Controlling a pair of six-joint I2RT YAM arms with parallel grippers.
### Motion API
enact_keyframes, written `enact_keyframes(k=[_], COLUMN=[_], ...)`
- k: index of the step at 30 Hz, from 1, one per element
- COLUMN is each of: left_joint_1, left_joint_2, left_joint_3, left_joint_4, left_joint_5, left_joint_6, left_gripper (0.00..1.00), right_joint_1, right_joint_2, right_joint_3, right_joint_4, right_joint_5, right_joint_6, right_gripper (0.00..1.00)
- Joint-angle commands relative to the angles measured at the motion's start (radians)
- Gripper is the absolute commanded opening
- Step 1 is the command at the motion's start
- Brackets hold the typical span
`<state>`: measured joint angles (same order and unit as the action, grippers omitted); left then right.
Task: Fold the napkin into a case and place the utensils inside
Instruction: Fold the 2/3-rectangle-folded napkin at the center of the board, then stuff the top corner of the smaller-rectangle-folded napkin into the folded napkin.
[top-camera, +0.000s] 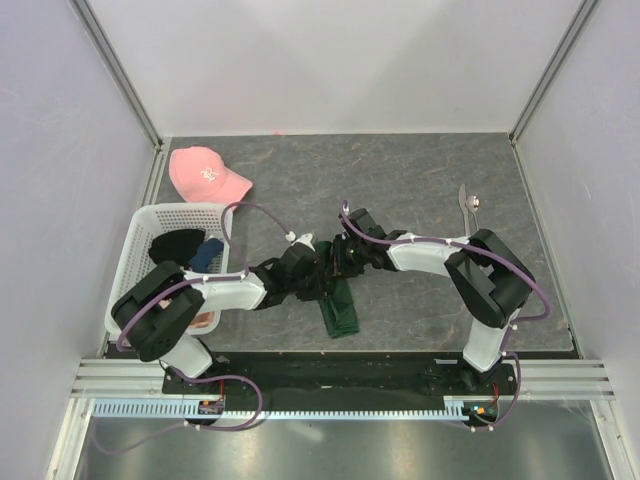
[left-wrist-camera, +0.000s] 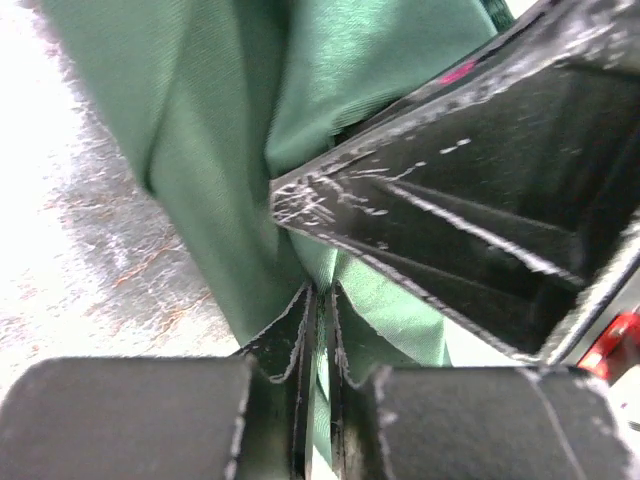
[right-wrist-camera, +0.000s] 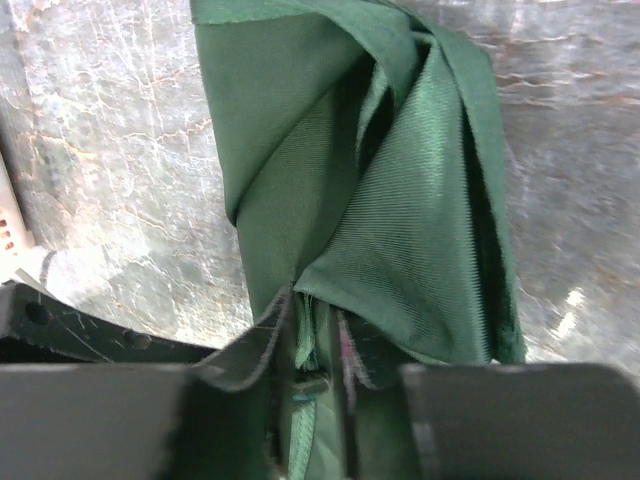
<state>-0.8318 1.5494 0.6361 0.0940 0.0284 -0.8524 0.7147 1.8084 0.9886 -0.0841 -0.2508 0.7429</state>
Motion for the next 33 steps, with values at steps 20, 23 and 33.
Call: enact_keyframes(k=[20,23,33], left_joint_1=[0.002,0.002,0.002], left_joint_2=[-0.020,-0.020,-0.018], left_joint_3=[-0.119,-0.119,-0.116], left_joint_4=[0.130,0.130,0.128], left_joint_5=[-0.013,-0.016,-0.018], left_joint_6=[-0.082,-0.082,-0.080], left_gripper=[0.06,0.06,0.06], right_joint_1=[-0.135,-0.158,-0.264], right_joint_2=[-0.041,-0.049,-0.098], right_joint_3=[0.116,0.094,-0.044], right_joint_4=[-0.102,-0.098,-0.005], right_joint_5=[0.005,-0.001,-0.139], right_joint_6=[-0.074,-0.065,-0.027], right_gripper=[0.61,0.66,0.83])
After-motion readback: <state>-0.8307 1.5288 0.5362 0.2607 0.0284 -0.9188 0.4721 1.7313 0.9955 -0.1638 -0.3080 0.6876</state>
